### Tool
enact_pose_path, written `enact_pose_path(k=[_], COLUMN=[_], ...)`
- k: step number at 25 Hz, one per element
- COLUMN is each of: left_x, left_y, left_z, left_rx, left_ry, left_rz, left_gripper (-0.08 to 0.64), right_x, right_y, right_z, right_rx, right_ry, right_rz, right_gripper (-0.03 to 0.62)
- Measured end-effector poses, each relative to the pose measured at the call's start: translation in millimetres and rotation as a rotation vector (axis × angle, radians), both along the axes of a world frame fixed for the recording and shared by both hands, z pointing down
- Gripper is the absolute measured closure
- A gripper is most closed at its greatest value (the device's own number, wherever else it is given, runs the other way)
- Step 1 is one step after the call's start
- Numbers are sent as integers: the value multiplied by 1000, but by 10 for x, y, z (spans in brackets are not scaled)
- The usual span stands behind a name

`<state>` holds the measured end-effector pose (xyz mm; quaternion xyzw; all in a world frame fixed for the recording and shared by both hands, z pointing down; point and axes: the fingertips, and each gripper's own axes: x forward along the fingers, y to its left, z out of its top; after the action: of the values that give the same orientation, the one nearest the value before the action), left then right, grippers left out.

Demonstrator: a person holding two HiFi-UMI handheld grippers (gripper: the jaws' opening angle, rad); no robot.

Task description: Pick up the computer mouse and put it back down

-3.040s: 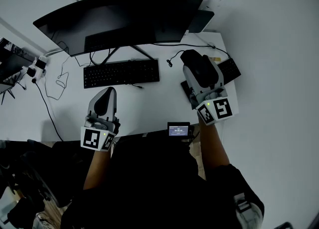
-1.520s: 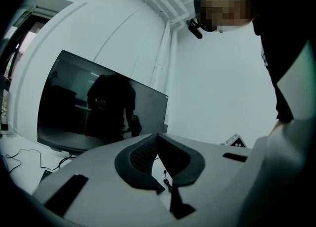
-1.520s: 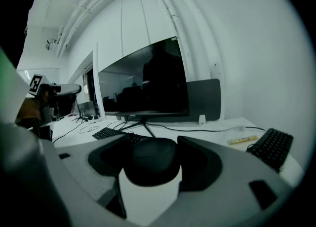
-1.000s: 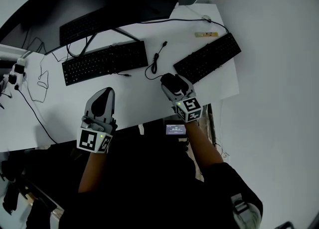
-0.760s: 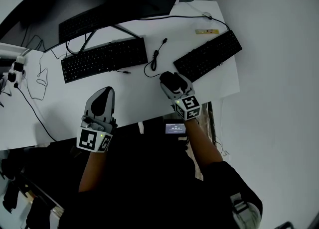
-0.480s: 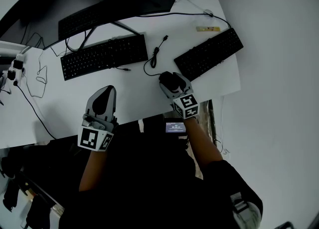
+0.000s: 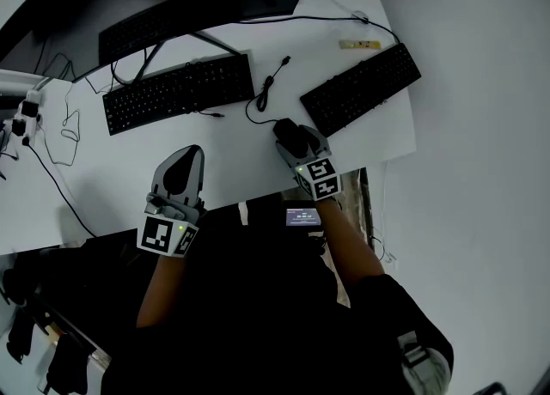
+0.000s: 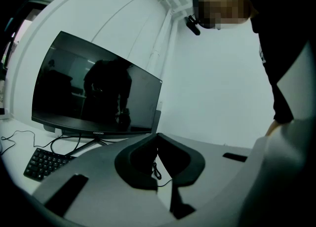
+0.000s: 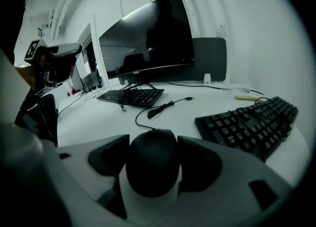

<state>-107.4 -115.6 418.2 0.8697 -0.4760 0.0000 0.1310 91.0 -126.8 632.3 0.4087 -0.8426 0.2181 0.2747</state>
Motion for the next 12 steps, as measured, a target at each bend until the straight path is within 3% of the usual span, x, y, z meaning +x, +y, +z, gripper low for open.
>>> enact_pose_path(k=[4,12], left_x=[44,130], left_y=[2,-2], left_z=[48,95], left_rx=[-11,-22], left_ry=[1,-1], left_rz=[6,23], left_gripper=[565,565], right_x=[-22,-23], right_y=[-11,-51], right_z=[99,192], right_rx=[-43,-101], right_ry=[68,105], right_rz=[-13,-7], right_gripper=[287,287])
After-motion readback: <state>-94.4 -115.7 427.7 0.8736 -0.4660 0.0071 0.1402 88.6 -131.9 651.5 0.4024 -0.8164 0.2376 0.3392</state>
